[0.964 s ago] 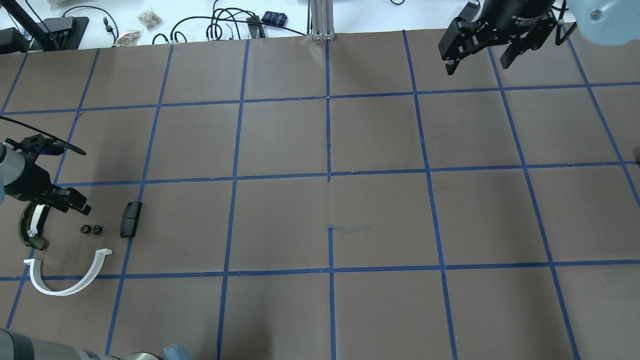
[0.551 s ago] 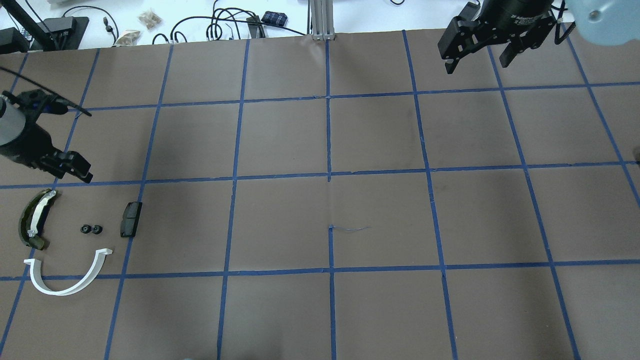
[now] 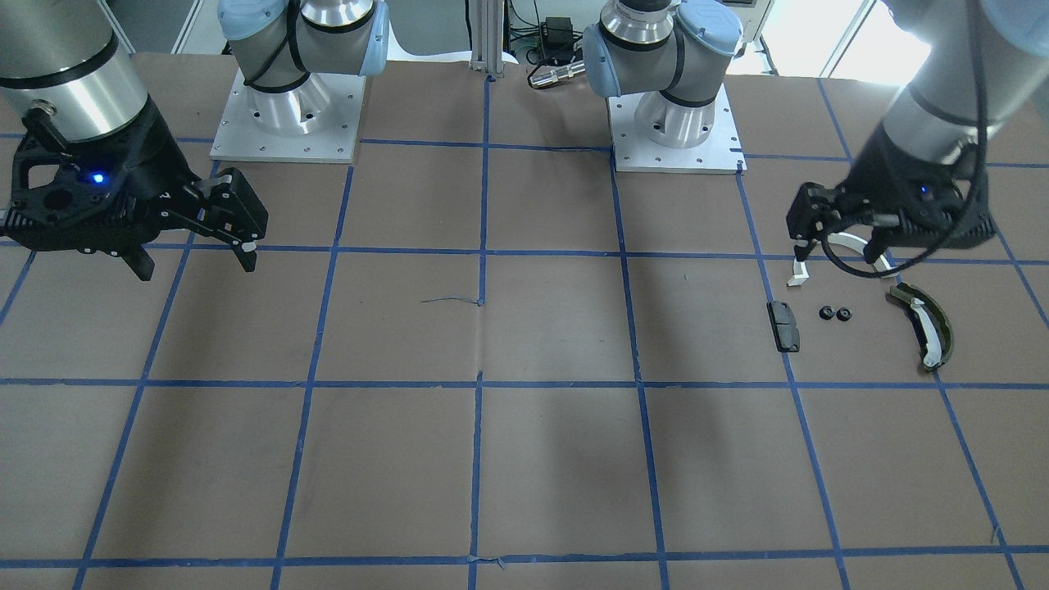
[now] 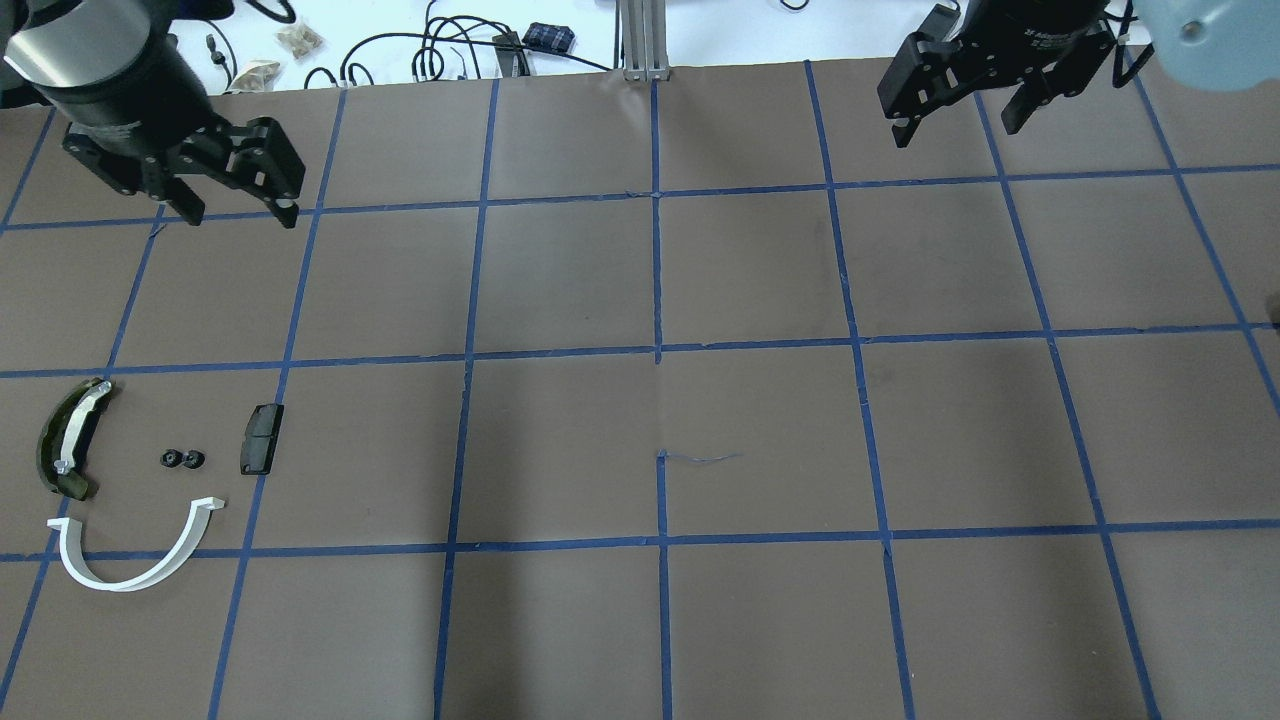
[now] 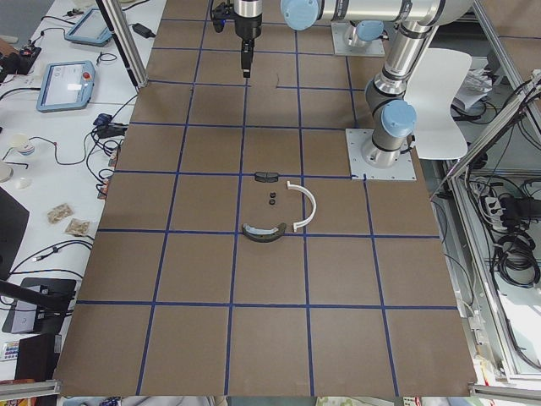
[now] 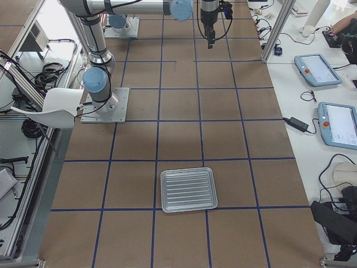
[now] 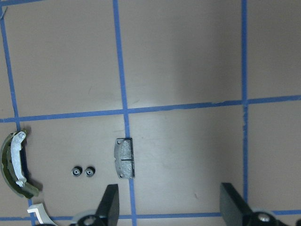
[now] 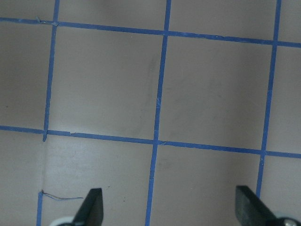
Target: Place bearing gear from tray to pile
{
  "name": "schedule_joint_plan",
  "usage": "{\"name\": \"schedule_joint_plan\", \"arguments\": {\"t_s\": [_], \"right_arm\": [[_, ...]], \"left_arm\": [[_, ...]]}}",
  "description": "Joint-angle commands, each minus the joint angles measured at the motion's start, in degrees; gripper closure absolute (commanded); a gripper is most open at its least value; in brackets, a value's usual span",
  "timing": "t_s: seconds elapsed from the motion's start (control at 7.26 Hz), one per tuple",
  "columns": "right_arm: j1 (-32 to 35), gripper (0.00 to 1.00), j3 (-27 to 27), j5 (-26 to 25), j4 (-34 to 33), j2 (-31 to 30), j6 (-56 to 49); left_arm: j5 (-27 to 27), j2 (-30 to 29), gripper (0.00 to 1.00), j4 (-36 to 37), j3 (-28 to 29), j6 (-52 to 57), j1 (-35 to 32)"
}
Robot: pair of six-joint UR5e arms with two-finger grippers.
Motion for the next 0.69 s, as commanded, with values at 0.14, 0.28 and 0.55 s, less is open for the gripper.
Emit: {"name": "schedule_joint_plan", "arguments": {"t_s": [0.14,0.28,0.55], "right_arm": [[0.0,0.00,0.1,0.0,0.1,0.0,0.1],[-0.1,0.00,0.1,0.0,0.1,0.1,0.0],[0.0,0.00,0.1,0.0,0.2,0.0,0.6]], "left_arm": [[-1.9,-0.3,0.08,-5.0,1.4,-1.8,-2.3],[-5.3,-0.8,0.08,-3.6,1.3,-1.8,-2.0],[-5.3,-0.1,0.08,-2.8,0.4,-1.6,-2.0]]}}
